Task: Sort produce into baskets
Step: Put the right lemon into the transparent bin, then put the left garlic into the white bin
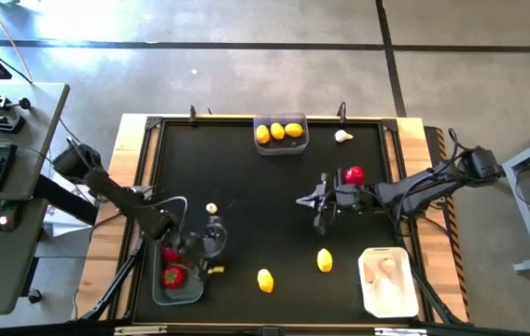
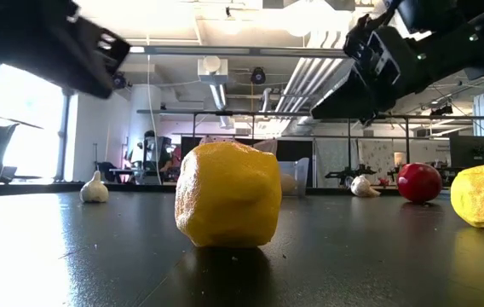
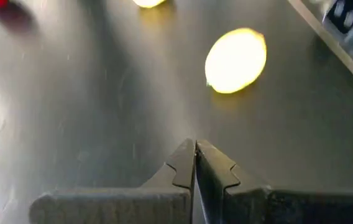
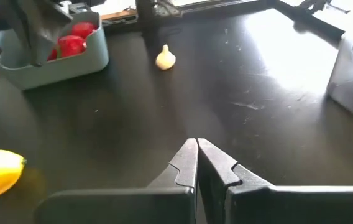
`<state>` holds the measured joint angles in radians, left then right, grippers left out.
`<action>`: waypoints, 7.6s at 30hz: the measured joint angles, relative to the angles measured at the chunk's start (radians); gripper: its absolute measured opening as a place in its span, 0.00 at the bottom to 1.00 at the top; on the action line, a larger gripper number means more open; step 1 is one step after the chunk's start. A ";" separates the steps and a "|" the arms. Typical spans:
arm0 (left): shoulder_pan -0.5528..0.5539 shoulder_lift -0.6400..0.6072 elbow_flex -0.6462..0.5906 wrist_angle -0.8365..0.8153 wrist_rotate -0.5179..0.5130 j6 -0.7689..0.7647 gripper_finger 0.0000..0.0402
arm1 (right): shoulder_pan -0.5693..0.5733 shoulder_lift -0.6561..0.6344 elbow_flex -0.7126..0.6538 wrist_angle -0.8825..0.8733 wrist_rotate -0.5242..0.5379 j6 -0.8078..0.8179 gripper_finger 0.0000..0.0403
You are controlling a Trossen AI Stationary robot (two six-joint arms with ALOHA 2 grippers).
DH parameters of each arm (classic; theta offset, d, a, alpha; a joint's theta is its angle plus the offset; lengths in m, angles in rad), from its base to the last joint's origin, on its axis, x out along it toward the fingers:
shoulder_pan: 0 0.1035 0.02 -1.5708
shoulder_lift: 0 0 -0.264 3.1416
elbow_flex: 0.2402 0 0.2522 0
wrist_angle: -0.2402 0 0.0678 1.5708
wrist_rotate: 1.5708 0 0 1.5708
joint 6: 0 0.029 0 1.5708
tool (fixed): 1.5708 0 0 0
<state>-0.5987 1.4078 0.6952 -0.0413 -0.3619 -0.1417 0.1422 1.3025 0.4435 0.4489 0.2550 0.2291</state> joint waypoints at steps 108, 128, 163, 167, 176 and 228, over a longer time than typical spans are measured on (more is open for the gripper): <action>0.338 0.000 -0.092 0.428 0.243 0.145 0.00 | -0.295 0.375 0.943 -1.185 0.104 -0.198 0.39; 0.338 0.000 -0.092 0.429 0.243 0.145 0.00 | -0.620 0.584 0.943 -0.927 -0.029 -0.754 0.38; 0.337 0.000 -0.092 0.428 0.243 0.145 0.00 | -0.652 0.630 0.943 -0.927 -0.001 -0.724 0.62; 0.338 0.000 -0.092 0.428 0.243 0.145 0.00 | -0.619 0.618 0.974 -0.976 0.070 -0.720 0.57; 0.339 0.000 -0.092 0.473 0.243 0.146 0.00 | -0.565 0.546 0.933 -0.889 -0.118 -0.617 0.12; 0.394 -0.039 0.234 -0.927 0.126 0.083 0.35 | 0.180 0.329 0.109 0.162 0.441 0.036 0.00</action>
<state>-0.2049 1.3693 0.9293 -0.9680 -0.2363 -0.0584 0.3218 1.6318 0.5529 0.6106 0.6960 0.2649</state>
